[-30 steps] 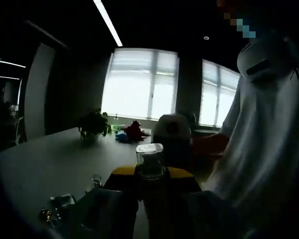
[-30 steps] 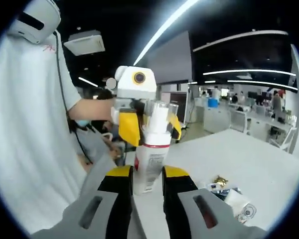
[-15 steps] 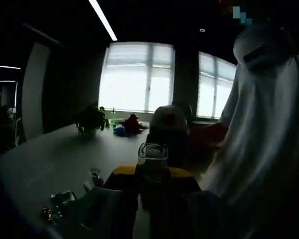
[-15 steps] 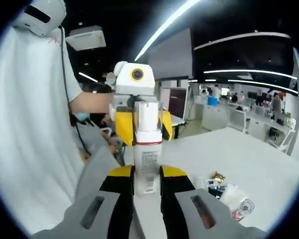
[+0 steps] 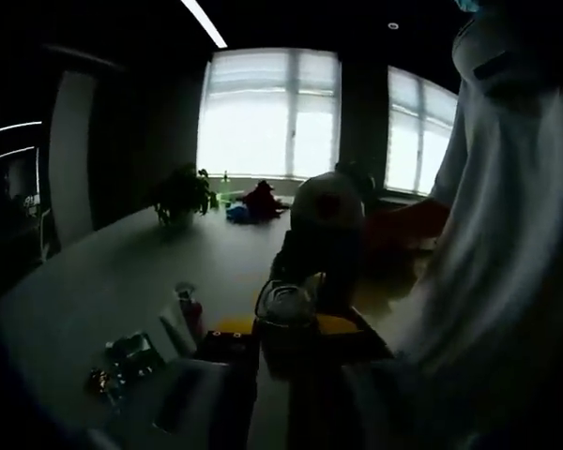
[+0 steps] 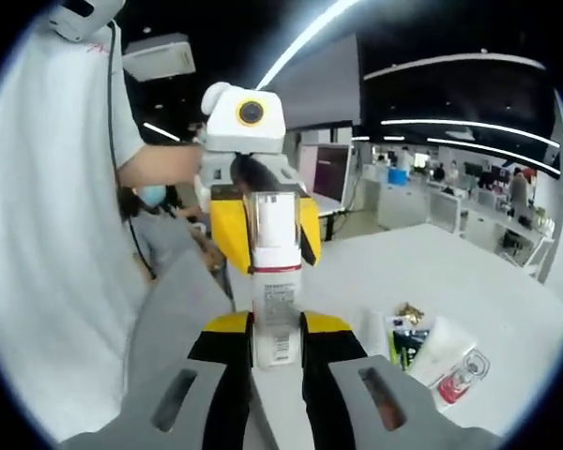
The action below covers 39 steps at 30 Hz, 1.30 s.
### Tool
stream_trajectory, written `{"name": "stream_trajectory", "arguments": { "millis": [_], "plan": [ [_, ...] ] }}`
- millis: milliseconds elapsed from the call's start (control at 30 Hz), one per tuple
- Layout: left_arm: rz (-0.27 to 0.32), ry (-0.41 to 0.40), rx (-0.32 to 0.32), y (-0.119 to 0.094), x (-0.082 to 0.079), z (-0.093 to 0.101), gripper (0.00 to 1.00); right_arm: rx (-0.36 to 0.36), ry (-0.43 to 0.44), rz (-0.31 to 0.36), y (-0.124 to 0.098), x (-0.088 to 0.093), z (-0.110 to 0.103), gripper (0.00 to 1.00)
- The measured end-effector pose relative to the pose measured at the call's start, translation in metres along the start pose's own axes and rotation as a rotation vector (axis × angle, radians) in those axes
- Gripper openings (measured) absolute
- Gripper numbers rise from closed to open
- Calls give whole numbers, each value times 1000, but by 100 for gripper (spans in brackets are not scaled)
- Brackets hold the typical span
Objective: Arrange the skincare products in the storage area until every visible bottle or jar stands upright without overlapping.
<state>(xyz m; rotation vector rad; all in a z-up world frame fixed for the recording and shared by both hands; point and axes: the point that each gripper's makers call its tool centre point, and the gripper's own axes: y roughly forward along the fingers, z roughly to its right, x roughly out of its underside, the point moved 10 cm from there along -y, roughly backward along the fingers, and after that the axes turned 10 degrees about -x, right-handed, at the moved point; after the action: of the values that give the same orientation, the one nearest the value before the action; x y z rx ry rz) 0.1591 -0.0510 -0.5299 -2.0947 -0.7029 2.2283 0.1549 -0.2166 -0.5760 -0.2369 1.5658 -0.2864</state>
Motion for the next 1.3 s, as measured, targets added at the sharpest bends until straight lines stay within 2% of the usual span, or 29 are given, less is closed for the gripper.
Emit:
{"name": "stream_trajectory", "arguments": {
  "millis": [567, 667, 833, 1000, 1300],
  "plan": [
    [-139, 105, -40, 18, 2, 6, 17, -7, 13, -42, -4, 28, 7, 18],
    [-176, 96, -49, 29, 6, 8, 16, 2, 9, -86, -7, 36, 11, 19],
    [-228, 156, -57, 44, 11, 9, 16, -2, 15, -121, -8, 49, 15, 19],
    [-259, 155, -52, 58, 19, 1, 16, -3, 28, -153, -9, 60, 22, 19],
    [-314, 99, -63, 82, 40, -19, 15, 3, 69, -204, -6, 87, 42, 19]
  ]
}}
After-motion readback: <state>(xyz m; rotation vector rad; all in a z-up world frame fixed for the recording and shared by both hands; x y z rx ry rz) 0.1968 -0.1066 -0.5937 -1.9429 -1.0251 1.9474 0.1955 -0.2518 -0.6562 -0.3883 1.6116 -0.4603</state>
